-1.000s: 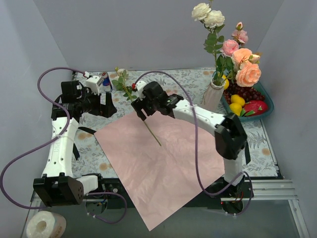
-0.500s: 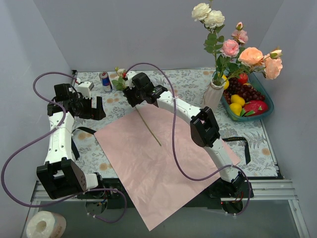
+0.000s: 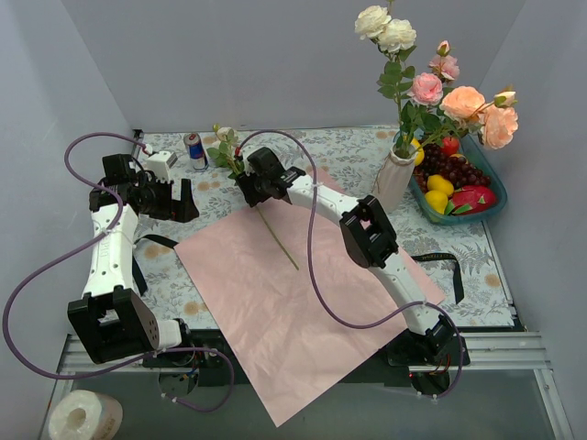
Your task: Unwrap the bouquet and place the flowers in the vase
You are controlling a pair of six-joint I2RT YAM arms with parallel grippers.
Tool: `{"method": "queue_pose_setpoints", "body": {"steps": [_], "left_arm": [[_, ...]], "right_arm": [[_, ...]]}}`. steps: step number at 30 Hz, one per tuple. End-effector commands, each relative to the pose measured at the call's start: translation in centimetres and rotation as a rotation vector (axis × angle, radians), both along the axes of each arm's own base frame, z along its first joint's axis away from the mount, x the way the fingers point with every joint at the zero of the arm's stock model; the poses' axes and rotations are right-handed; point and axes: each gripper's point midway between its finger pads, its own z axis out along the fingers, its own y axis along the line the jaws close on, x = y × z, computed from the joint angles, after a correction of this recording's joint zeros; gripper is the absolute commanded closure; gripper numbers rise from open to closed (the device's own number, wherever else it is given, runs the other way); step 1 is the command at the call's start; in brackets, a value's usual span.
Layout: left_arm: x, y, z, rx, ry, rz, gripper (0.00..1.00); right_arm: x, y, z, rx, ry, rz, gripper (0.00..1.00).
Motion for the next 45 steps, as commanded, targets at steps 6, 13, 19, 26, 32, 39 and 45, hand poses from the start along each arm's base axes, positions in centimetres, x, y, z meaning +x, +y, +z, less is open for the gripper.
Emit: {"method": "queue_pose_setpoints", "body": {"steps": [6, 13, 19, 26, 32, 39, 45], "left_arm": [[0.0, -0.3, 1.0, -0.007, -0.035, -0.033, 0.02], [0.3, -0.5, 1.8, -0.020, -0.050, -0.031, 0.02], [0.2, -0.5, 1.7, -0.020, -0.045, -0.027, 0.02], [0.1, -0.4, 1.6, -0.016, -0.045, -0.025, 0.02], [-0.2, -0.3, 1.8, 0.001, -0.054, -0.029, 0.02], [-0.5, -0.2, 1.8, 0.012, -0.062, -0.033, 0.02], [-0.6, -0.5, 2.2, 0.005, -0.074, -0.042, 0.02]], "right_arm": [[0.3, 2.4, 1.0, 0.096, -0.024, 0.006, 0.38], [-0.5, 2.0, -2.1, 0.043, 0.035, -0.047, 0.44], [-0.8, 1.5, -3.4, 0.023, 0.049, -0.065, 0.44], [-1.1, 1.2, -4.5, 0.010, 0.062, -0.067, 0.68], [-0.8, 0.8, -4.4, 0.002, 0.053, -0.093, 0.87], [1.6, -1.8, 0.3, 0.031, -0.011, -0.177, 0.99], [4.6, -6.1, 9.2, 0.133, -0.130, -0.286, 0.99]]}}
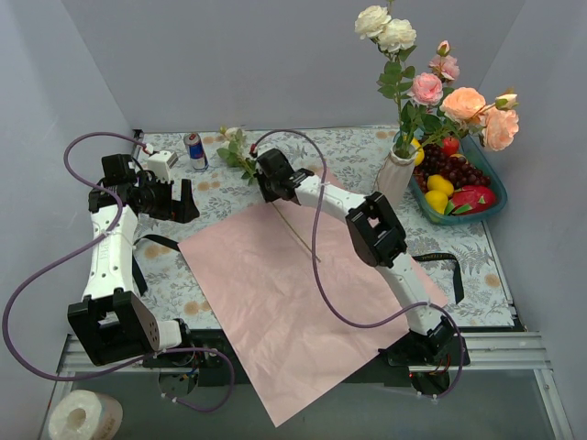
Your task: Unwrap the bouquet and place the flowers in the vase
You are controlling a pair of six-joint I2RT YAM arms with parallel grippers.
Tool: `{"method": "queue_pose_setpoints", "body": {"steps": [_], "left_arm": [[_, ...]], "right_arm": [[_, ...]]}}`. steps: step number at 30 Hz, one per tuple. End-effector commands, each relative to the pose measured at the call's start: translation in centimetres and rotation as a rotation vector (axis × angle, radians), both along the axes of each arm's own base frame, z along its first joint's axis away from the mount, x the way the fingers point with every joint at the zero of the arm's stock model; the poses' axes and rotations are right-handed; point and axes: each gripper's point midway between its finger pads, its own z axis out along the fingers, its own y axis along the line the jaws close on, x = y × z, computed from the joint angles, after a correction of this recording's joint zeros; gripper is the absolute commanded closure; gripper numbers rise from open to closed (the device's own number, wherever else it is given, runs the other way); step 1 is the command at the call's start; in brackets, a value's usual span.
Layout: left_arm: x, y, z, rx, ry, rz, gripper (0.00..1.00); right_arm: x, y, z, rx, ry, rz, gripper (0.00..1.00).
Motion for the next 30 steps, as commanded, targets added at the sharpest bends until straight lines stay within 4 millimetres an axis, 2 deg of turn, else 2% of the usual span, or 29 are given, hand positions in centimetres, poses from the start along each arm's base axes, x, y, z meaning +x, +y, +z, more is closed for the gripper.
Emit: {"method": "queue_pose_setpoints", "body": {"steps": [1, 2, 3, 4, 5, 7, 8, 10, 11, 13, 14, 15, 16, 18, 19, 20, 21, 22, 24, 25, 27, 30], "left_arm": [[-0.4, -0.3, 1.8, 0.006, -0.055, -0.017, 0.02], [-0.5, -0.3, 1.8, 0.005, -0.056, -0.016, 0.02], [-0.6, -0.3, 1.9, 0.003, -0.057, -0.018, 0.02], [-0.6, -0.3, 2.0, 0.005, -0.061, -0.017, 0.02], [-0.6, -0.3, 2.2, 0.005, -0.065, -0.018, 0.02], [-0.7, -0.4, 2.2, 0.007, -0.068, -0.020, 0.02], [-0.7, -0.3, 2.2, 0.007, -0.067, -0.018, 0.02], [-0.7, -0.3, 2.2, 0.008, -0.070, -0.018, 0.02], [-0.7, -0.4, 2.1, 0.007, -0.068, -0.017, 0.02], [-0.7, -0.5, 2.3, 0.001, -0.074, -0.020, 0.02], [-0.8, -0.6, 2.4, -0.003, -0.075, -0.019, 0.02], [-0.8, -0.6, 2.5, -0.006, -0.078, -0.020, 0.02], [-0.8, -0.7, 2.5, -0.010, -0.079, -0.020, 0.02], [-0.9, -0.8, 2.8, -0.015, -0.087, -0.024, 0.02], [-1.1, -0.9, 2.6, -0.017, -0.085, -0.025, 0.02], [-1.1, -1.0, 2.6, -0.020, -0.087, -0.028, 0.02], [-1.2, -1.0, 2.4, -0.021, -0.082, -0.030, 0.02], [-1.2, -1.0, 2.4, -0.022, -0.079, -0.030, 0.02], [-1.3, -0.9, 2.2, -0.020, -0.072, -0.031, 0.02], [-1.3, -1.0, 2.4, -0.018, -0.075, -0.032, 0.02], [-1.3, -0.9, 2.5, -0.012, -0.080, -0.032, 0.02], [-1.4, -1.1, 2.6, -0.018, -0.085, -0.036, 0.02]], "right_arm": [[4.0, -4.0, 11.8, 0.135, -0.168, -0.134, 0.99], [4.1, -4.6, 14.6, 0.174, -0.199, -0.144, 0.99], [4.7, -5.5, 16.4, 0.204, -0.228, -0.159, 0.99], [4.7, -6.0, 17.2, 0.216, -0.242, -0.161, 0.99], [4.6, -6.7, 20.4, 0.254, -0.285, -0.159, 0.99], [4.4, -7.2, 23.9, 0.293, -0.347, -0.142, 0.99], [3.7, -7.7, 27.0, 0.336, -0.387, -0.125, 0.99], [3.2, -8.3, 30.9, 0.383, -0.457, -0.103, 0.99], [2.1, -8.9, 34.2, 0.428, -0.505, -0.080, 0.99], [1.0, -9.6, 37.8, 0.482, -0.570, -0.056, 0.99], [-0.2, -10.2, 40.0, 0.514, -0.603, -0.040, 0.99], [-0.8, -10.7, 40.7, 0.525, -0.616, -0.035, 0.99], [-1.5, -10.9, 41.2, 0.537, -0.620, -0.030, 0.99], [-3.8, -12.0, 40.8, 0.580, -0.653, -0.004, 0.99], [-5.1, -12.6, 41.5, 0.615, -0.705, 0.005, 0.99], [-8.3, -15.0, 46.8, 0.747, -0.884, 0.021, 0.99], [-8.7, -15.6, 43.9, 0.708, -0.910, 0.023, 0.99], [-9.9, -16.7, 45.0, 0.728, -0.981, 0.018, 0.99], [-13.0, -20.2, 50.7, 0.762, -1.203, -0.011, 0.99], [-13.9, -21.2, 52.5, 0.757, -1.274, -0.014, 0.99], [-16.9, -23.4, 56.9, 0.778, -1.448, -0.014, 0.99], [-19.2, -27.0, 60.2, 0.700, -1.664, -0.105, 0.99]]}}
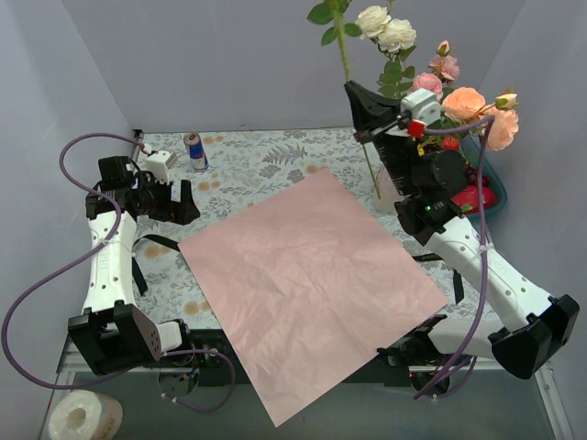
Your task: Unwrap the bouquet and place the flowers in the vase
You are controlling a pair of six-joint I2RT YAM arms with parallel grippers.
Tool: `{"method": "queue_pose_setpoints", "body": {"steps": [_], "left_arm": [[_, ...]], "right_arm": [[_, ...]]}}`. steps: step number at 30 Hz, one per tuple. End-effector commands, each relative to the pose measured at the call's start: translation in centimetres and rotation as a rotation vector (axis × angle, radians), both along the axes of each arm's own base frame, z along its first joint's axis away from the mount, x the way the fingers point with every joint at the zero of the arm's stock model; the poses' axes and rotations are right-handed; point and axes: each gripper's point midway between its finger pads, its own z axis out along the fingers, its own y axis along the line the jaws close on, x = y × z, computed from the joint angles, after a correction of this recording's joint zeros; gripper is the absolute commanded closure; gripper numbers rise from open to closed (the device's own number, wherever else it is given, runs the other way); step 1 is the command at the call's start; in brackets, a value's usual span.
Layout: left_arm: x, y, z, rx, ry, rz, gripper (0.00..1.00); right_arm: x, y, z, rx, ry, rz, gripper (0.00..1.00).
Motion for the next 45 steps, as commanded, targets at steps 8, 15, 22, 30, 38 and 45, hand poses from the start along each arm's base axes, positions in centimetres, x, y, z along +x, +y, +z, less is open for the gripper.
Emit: {"method": "queue_pose_setpoints", "body": {"steps": [8, 15, 22, 30, 38, 45], "left_arm": [[-0.3, -0.4, 1.0, -0.008, -0.042, -0.025, 0.02], [0.0, -0.2, 1.0, 0.007, -0.050, -0.031, 0.02], [0.6, 0.1, 0.8, 0.019, -0.048, -0.036, 0.02], [1.1, 0.2, 0.8, 0.018, -0.046, -0.040, 0.02], [1.6, 0.4, 0.2, 0.014, -0.024, -0.032, 0.02], [1.9, 0.6, -0.1, 0.016, 0.000, -0.026, 0.02]], "right_arm": [[-6.0, -12.3, 13.4, 0.217, -0.563, -0.371, 0.99], [-1.5, -13.7, 11.8, 0.197, -0.531, -0.444, 0.99], [0.5, -14.9, 9.9, 0.209, -0.535, -0.441, 0.99], [1.1, -15.4, 8.2, 0.259, -0.552, -0.364, 0.99], [2.7, -15.0, 4.8, 0.246, -0.524, -0.362, 0.99], [3.4, -15.0, 3.5, 0.214, -0.531, -0.394, 0.99]]}}
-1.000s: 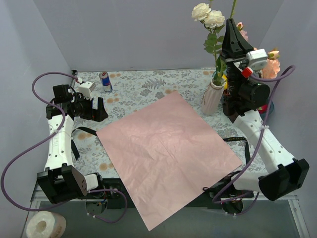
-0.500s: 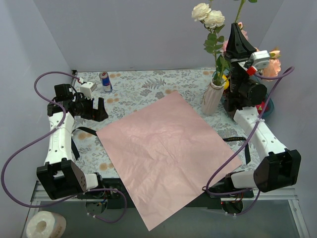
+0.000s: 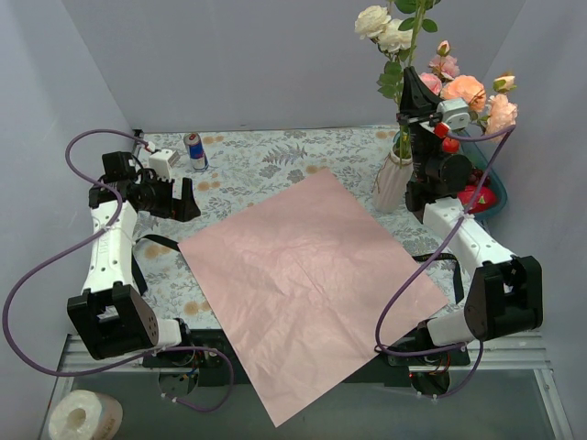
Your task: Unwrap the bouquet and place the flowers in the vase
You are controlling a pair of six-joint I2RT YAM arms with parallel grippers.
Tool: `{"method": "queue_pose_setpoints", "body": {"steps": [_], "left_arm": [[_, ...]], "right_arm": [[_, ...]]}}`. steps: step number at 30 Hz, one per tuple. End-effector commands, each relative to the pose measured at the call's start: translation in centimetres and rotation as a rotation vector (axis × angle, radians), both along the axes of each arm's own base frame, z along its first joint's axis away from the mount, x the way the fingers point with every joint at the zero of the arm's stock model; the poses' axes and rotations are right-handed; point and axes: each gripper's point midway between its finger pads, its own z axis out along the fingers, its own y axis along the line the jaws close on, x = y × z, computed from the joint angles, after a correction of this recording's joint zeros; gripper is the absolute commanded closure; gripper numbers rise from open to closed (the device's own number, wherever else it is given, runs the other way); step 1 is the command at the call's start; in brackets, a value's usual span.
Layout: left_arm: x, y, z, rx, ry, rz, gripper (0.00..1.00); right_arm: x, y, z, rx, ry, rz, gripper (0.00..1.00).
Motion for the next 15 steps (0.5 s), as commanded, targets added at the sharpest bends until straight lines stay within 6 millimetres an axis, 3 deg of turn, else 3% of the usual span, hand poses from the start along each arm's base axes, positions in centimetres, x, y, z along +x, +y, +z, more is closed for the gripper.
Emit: {"method": "queue_pose_setpoints", "body": {"steps": [1, 15], "left_arm": [[0.8, 0.4, 1.3, 0.013, -0.036, 0.000, 0.02], [0.7, 0.3, 0.6, 0.001, -0.003, 0.008, 0.02]], "right_arm": [[-4.5, -1.5, 4.3, 0.054, -0.247, -0.023, 0.99], [-6.0, -1.4, 7.5, 0.058, -0.317, 0.046, 0.99]]}}
